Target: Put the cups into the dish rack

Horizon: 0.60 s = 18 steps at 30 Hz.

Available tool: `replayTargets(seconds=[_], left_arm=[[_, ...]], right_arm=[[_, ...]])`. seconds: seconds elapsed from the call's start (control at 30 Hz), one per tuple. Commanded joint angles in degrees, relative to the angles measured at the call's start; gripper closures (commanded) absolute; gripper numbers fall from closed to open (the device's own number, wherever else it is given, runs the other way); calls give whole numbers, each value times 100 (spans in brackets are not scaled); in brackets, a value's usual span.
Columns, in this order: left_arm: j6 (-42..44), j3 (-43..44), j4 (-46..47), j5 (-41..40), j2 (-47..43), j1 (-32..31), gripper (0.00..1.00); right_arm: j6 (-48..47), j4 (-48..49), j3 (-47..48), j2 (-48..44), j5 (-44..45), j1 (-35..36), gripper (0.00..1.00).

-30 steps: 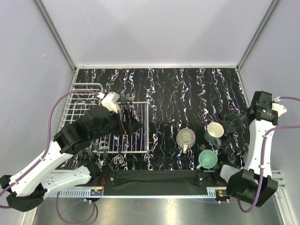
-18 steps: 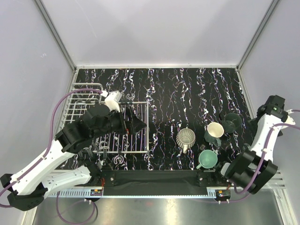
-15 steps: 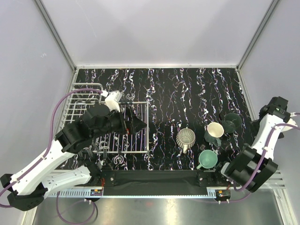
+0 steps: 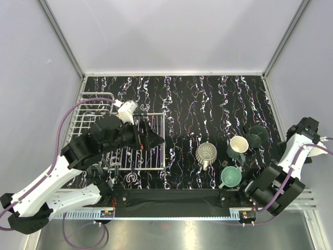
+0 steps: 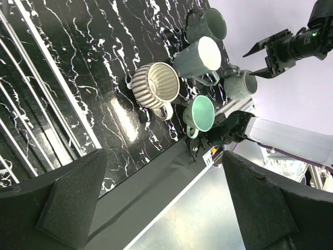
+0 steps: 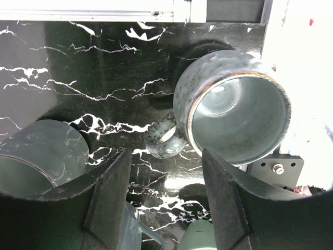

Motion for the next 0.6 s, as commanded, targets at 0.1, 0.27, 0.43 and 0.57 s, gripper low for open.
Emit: replayTargets(seconds=[0.1,0.27,0.43,0.57], left_arm=[[163,125,232,265,-10,-17,1],[163,160,259,291,-2,-17,1],[172,178,250,326,25,-17,1],[154,178,215,326,-28,-17,1]], right_arm=[[75,166,12,-230,548,-54,36],[84,96,57,-178,716,-63,36],[154,280,-93,-257,874,-72,37],[198,447,-242,-126,777,-107,37]])
